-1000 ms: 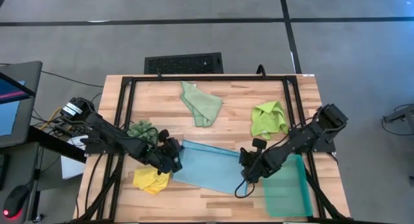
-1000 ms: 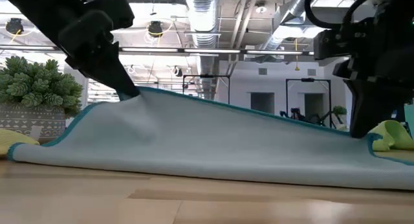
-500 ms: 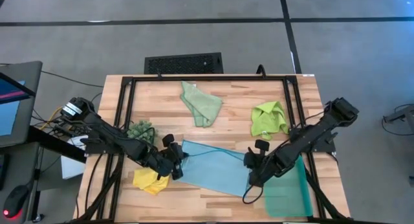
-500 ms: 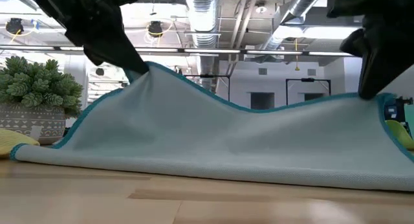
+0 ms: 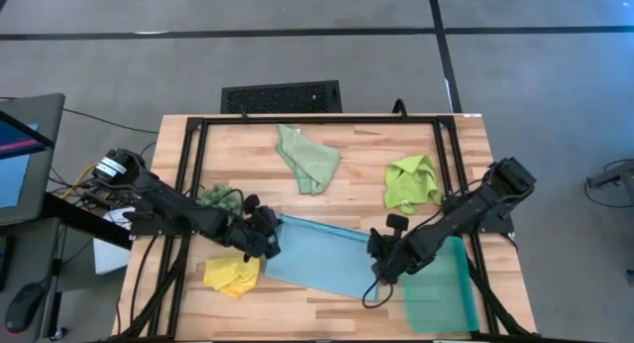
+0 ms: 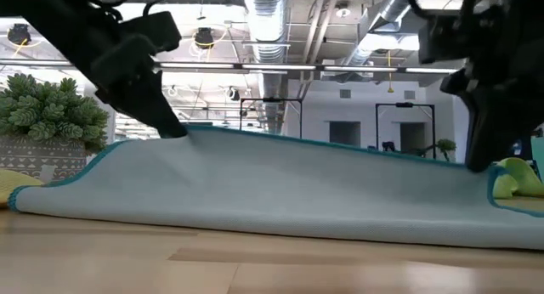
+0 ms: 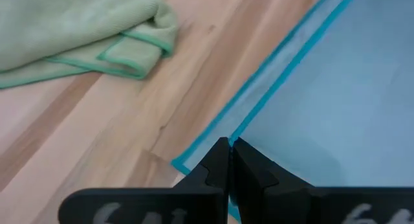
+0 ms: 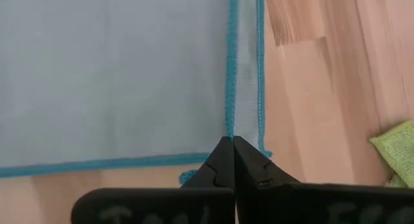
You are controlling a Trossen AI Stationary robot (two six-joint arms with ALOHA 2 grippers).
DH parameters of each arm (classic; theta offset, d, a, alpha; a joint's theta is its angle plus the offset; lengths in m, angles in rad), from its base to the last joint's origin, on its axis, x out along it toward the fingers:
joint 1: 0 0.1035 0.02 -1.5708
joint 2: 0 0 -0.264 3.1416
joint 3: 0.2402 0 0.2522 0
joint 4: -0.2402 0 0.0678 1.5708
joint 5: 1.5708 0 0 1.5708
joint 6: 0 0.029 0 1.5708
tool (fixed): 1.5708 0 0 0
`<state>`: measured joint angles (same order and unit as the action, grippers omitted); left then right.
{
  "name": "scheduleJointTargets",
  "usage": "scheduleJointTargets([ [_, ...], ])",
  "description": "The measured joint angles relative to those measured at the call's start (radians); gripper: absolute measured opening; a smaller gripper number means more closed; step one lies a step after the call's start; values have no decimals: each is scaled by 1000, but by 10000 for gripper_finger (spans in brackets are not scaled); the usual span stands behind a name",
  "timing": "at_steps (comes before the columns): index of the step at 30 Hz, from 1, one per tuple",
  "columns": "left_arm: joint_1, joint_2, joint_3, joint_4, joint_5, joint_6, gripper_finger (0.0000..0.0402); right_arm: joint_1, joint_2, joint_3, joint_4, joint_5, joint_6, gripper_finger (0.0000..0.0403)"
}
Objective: Fold microfiber towels
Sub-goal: Fold the blue microfiber cloth
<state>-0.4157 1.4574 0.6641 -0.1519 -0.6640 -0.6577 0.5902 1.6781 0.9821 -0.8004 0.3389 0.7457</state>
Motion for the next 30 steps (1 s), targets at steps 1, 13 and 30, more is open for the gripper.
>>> scheduleJointTargets([
  [1,3,0,-1,2,-4,0,0,-5,7,0,-7,0,-6,8],
  [13,18,0,-1,31,-30,43,71,-9,11,0,-9,-9,-14,8],
  [30,-14,0,-1,46,224,-5,128,-8,11,0,-8,-4,-39,8],
])
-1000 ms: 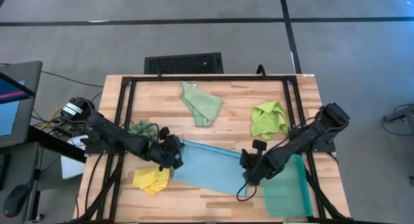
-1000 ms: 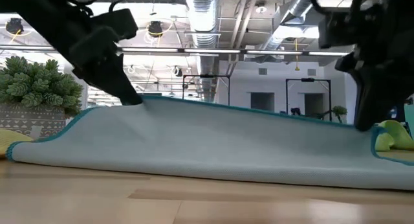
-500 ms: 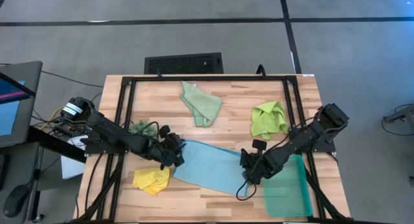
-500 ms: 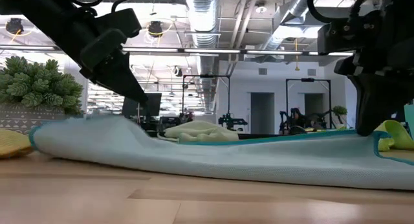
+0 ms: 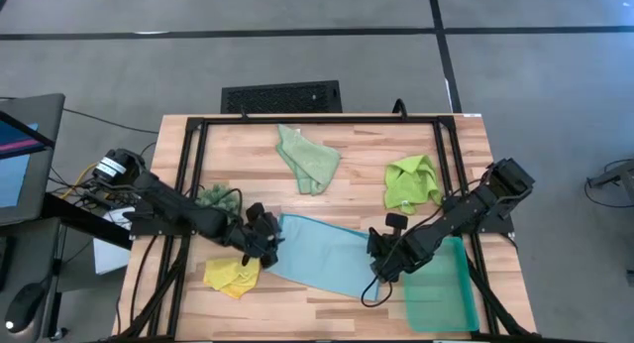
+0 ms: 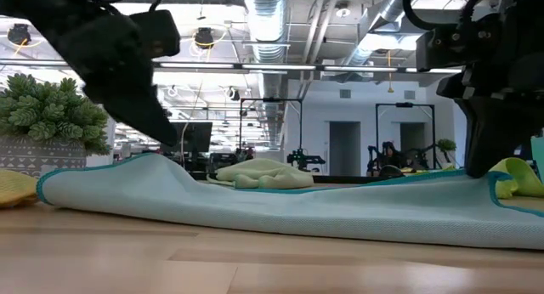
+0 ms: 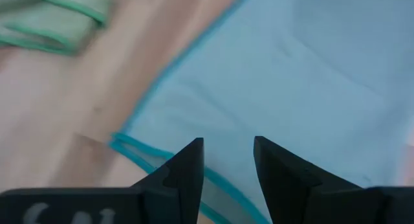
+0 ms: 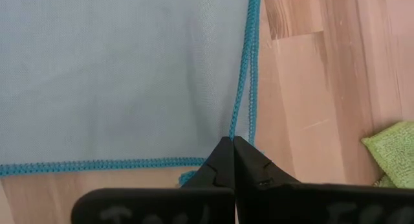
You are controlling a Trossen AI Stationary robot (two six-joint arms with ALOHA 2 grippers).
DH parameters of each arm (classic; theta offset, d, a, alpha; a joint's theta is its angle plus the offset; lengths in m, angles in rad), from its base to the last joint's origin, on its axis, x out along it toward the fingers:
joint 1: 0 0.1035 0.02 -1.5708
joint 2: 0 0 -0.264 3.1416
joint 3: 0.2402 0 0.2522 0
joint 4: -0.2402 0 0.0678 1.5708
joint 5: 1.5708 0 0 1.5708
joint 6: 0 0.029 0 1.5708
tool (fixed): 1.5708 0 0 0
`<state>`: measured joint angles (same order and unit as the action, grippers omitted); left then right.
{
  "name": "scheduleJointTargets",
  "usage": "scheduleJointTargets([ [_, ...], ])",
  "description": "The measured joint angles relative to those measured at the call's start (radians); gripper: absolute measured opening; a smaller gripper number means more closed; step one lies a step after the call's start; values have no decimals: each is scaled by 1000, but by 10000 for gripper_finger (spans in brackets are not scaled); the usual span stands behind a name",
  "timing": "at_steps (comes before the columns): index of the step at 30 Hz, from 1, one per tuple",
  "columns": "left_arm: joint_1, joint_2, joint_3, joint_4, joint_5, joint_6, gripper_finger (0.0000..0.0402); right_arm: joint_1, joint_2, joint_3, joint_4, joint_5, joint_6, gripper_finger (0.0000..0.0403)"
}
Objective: Fold microfiber towels
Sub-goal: Fold the blue microfiber cloth
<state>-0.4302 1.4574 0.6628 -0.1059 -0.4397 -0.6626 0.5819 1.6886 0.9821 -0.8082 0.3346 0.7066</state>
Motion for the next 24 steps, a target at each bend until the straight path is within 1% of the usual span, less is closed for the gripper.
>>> scheduleJointTargets([
  [2,-21,0,0,0,24,-24,128,0,0,0,0,0,0,8],
  [6,-65,5,0,-16,35,-83,128,0,0,0,0,0,0,8],
  [10,-106,64,0,-6,40,-140,128,0,0,0,-1,0,-8,8],
  [14,-136,155,0,-14,85,-212,128,0,0,0,-4,0,-9,8],
  [16,-148,176,5,-4,112,-256,128,0,0,0,-8,-2,-9,8],
  [19,-169,180,11,-13,123,-304,128,0,0,0,-18,-9,-10,8],
  [24,-202,142,74,-164,171,-333,128,2,0,0,-29,-19,-11,8],
])
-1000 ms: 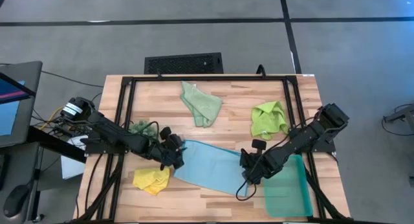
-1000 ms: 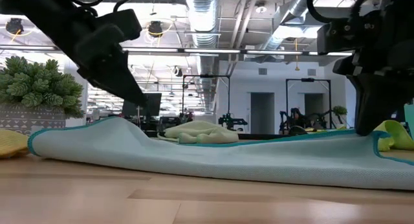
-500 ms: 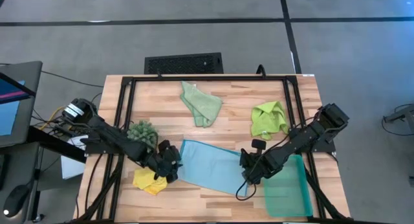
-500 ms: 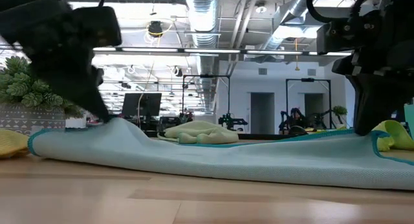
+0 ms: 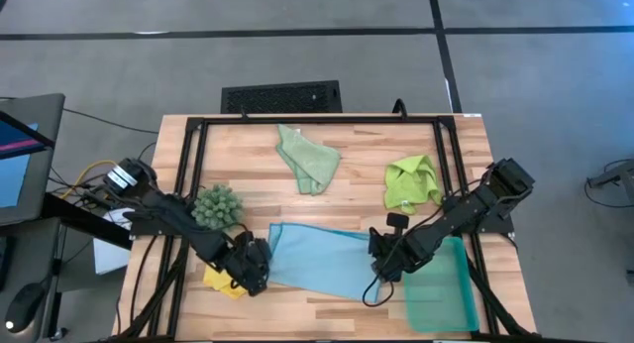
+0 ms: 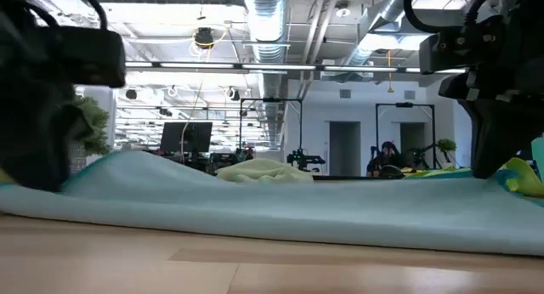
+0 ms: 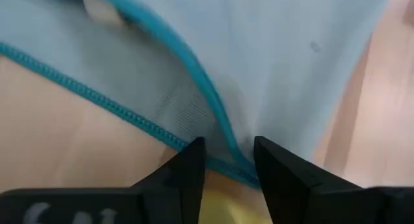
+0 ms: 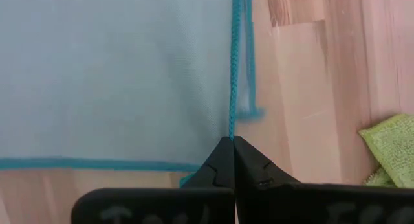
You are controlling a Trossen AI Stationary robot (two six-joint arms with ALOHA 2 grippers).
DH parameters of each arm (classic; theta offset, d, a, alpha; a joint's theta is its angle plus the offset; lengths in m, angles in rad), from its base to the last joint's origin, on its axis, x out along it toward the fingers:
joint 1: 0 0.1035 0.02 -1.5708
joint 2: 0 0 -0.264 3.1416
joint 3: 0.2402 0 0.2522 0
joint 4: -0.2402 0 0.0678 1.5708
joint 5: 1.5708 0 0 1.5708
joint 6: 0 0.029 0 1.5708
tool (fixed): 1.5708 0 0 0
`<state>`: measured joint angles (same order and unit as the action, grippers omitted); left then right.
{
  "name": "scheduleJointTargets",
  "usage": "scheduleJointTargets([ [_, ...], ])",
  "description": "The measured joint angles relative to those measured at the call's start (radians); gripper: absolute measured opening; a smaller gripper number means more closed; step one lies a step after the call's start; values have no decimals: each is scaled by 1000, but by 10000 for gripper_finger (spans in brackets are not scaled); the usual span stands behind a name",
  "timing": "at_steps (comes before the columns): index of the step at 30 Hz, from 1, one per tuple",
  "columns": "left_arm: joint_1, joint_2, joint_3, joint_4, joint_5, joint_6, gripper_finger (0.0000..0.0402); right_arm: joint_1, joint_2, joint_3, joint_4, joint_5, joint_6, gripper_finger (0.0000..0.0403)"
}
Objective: Fold microfiber towels
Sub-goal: Fold the blue microfiber cloth
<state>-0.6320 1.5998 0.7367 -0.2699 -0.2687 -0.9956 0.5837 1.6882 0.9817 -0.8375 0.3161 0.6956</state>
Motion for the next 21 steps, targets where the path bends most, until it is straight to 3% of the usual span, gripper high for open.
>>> scheduleJointTargets([
  [6,-16,-9,73,-67,-52,-22,128,10,0,0,0,-2,-23,8],
  [13,-11,-8,77,6,-239,16,128,12,0,0,4,-2,-26,8],
  [21,-1,21,77,20,-270,31,128,10,0,0,21,-1,-53,8],
])
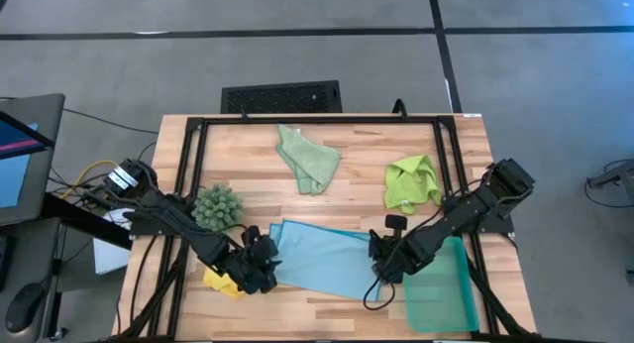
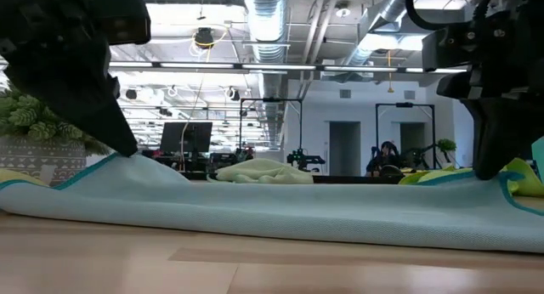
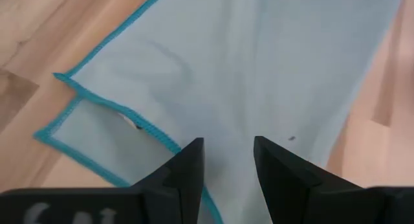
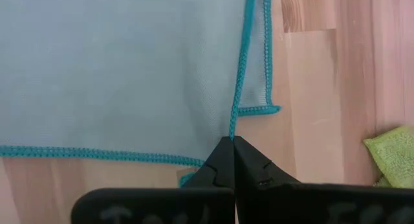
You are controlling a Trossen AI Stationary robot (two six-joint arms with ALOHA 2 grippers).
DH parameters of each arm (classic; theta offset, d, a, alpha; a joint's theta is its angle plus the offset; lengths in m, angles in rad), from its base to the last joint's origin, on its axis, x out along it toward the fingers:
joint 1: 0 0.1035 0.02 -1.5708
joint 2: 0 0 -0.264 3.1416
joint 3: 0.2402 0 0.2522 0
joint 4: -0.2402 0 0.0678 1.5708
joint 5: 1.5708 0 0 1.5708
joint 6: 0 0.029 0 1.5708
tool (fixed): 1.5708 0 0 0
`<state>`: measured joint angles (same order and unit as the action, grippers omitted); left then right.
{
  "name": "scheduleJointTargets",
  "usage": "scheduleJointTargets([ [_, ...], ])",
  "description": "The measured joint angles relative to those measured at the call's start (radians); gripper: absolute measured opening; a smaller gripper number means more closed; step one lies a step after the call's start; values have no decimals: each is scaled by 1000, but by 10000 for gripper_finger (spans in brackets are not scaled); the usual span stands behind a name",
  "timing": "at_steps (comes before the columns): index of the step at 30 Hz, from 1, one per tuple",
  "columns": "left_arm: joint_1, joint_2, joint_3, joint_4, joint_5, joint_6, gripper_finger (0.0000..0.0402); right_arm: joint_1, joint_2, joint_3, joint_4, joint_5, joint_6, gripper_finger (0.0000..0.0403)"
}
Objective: Fold microfiber towels
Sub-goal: Fold the blue microfiber cloth
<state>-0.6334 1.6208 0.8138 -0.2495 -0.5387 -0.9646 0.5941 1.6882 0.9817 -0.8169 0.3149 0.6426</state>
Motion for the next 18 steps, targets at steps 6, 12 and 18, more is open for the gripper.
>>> scheduleJointTargets([
  [6,50,14,21,7,-71,-30,128,-11,-1,0,40,0,-52,8],
  [12,112,-8,118,-29,-134,102,128,-19,-1,0,43,-2,-67,8],
  [18,225,54,94,-27,-10,165,128,-19,-1,0,41,-1,-68,8],
])
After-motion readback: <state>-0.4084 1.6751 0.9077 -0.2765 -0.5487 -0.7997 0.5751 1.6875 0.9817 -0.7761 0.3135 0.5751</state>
